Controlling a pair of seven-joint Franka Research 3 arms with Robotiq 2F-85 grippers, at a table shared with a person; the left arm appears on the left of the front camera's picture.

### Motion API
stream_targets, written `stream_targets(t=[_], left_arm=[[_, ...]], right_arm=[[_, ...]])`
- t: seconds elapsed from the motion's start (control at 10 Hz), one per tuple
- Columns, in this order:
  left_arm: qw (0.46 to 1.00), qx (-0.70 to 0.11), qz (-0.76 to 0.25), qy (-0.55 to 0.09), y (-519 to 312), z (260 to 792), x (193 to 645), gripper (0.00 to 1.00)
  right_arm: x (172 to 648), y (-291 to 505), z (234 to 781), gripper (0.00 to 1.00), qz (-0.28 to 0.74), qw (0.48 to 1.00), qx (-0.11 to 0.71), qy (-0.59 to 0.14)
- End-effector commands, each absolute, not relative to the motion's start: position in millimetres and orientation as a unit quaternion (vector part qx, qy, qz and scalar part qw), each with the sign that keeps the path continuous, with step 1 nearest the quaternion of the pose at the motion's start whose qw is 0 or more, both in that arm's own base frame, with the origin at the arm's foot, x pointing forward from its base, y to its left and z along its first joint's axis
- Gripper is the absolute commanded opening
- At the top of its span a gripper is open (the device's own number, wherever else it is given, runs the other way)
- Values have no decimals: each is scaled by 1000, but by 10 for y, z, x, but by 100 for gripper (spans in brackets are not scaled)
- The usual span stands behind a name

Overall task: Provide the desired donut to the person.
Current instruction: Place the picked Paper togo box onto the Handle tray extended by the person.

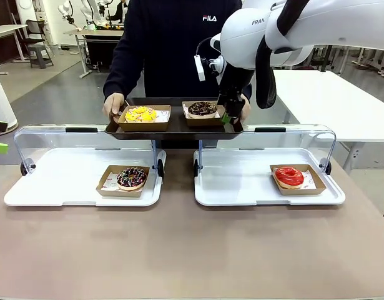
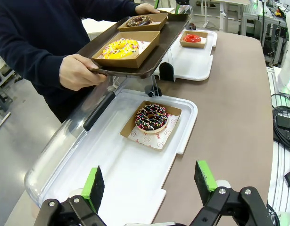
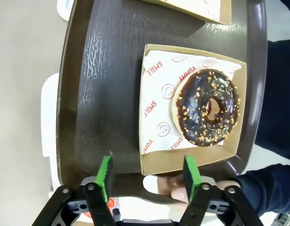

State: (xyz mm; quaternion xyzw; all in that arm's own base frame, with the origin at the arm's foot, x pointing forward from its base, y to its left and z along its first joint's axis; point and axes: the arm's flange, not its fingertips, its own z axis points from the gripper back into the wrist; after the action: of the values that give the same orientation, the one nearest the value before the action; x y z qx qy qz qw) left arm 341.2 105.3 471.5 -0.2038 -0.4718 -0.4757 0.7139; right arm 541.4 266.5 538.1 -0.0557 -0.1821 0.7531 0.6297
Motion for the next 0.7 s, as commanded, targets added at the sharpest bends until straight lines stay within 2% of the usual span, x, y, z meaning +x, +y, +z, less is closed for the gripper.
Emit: stream_targets(t=[0.0,0.6], left_arm=[[704,-204,-477,-485,1058,4679,3411,100],[704,-204,-477,-485,1058,4679,3411,100]], right_arm=[[5475,2657,5392,100,760,623,-32,-182],[5456,2665,5399,100,762,622,-17,-179]])
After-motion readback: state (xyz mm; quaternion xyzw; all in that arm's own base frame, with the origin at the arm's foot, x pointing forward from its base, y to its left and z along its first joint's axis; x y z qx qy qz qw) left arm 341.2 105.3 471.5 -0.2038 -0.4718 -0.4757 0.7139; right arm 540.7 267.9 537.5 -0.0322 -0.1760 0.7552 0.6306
